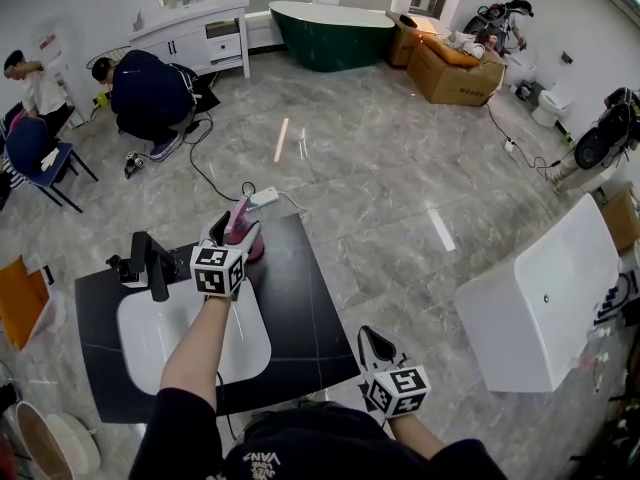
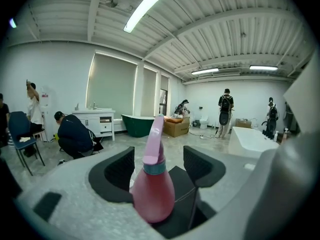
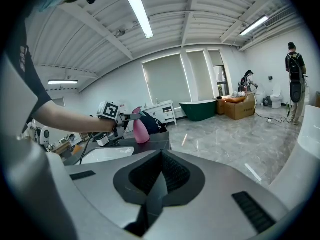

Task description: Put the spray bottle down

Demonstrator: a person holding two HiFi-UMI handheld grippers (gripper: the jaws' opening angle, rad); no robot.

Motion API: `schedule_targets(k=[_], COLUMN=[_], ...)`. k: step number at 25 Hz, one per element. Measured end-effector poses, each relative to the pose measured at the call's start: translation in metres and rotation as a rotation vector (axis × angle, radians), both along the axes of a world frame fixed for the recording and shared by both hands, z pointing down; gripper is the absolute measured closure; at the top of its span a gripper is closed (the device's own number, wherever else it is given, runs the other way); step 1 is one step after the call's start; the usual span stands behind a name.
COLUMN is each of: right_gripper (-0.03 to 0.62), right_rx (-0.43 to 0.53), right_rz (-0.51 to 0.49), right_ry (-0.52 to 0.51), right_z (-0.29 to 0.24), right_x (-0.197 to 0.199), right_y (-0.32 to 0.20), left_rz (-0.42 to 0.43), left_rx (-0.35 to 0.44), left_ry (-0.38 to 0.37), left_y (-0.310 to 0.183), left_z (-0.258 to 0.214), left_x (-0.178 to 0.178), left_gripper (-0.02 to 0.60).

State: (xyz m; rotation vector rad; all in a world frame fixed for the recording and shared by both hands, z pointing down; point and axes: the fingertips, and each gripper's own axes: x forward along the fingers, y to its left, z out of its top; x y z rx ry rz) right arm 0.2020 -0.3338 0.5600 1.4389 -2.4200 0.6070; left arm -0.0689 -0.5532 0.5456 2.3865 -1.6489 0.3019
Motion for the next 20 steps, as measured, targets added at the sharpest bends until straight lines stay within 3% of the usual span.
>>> schedule_targets(k=[6, 20], right_gripper=[0.594, 0.594], right_rx=[0.016, 0.056], right_rz=[-0.003, -0.015], right_ry=[-0.004, -0.03], right_z=[-0.006, -0.026], right_x=[-0.015, -0.073], right_y=[0.012, 0.065], left_rz=[0.019, 0.129], left_rx=[-0.012, 0.018], left_ry=[0.073, 0.083], left_y=[0.028, 0.165], left_z=[-0.015, -0.046], left_x=[-0.008, -0.028], left_gripper=[0.206, 0.201])
